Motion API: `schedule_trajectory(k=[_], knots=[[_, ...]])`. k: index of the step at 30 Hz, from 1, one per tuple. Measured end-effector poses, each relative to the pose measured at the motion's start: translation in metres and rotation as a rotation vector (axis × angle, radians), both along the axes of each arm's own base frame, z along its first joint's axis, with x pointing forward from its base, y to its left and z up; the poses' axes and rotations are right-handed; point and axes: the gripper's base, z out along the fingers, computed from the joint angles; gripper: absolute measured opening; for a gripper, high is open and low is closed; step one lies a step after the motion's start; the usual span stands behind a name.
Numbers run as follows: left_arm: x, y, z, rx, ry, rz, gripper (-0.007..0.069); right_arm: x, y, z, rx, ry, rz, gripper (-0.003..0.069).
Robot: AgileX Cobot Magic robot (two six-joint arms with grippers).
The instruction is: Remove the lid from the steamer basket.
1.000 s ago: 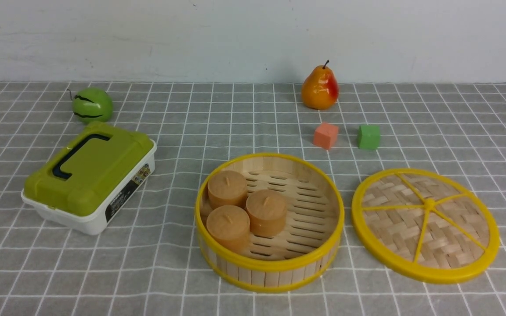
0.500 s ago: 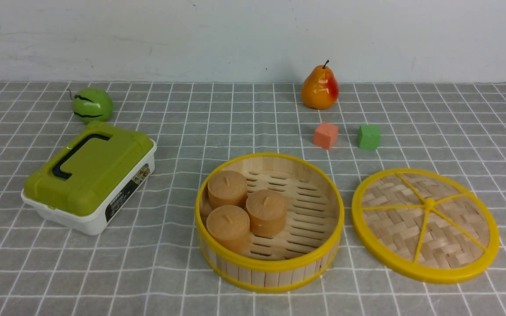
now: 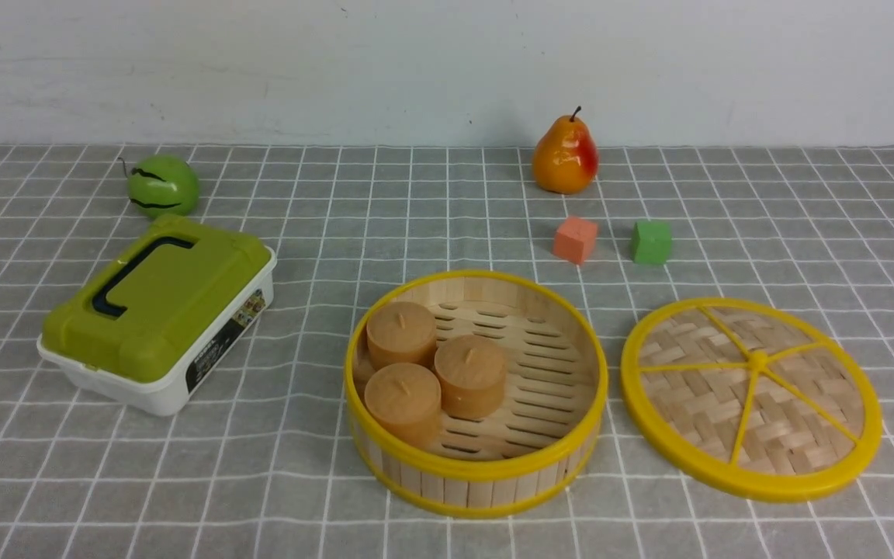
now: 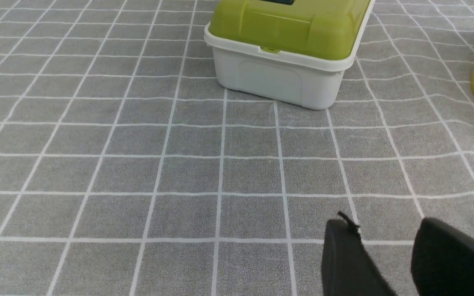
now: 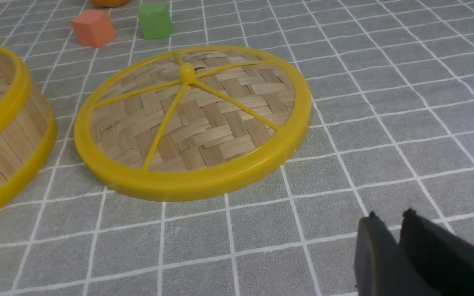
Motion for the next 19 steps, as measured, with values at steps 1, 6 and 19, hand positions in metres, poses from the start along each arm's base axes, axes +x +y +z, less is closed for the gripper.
schedule_trajectory(k=[1, 6, 19], knots=[[0.0000, 0.0000, 0.0000, 0.000, 0.000, 0.000, 0.0239, 0.0000, 0.0000, 0.0000, 0.000, 0.000, 0.000, 0.0066], [0.0000, 0.0000, 0.0000, 0.000, 0.000, 0.000, 0.0239, 0.0000, 0.0000, 0.0000, 0.000, 0.000, 0.000, 0.0073], [0.0000, 0.0000, 0.0000, 0.000, 0.000, 0.000, 0.0239, 0.0000, 0.0000, 0.0000, 0.000, 0.000, 0.000, 0.0090]])
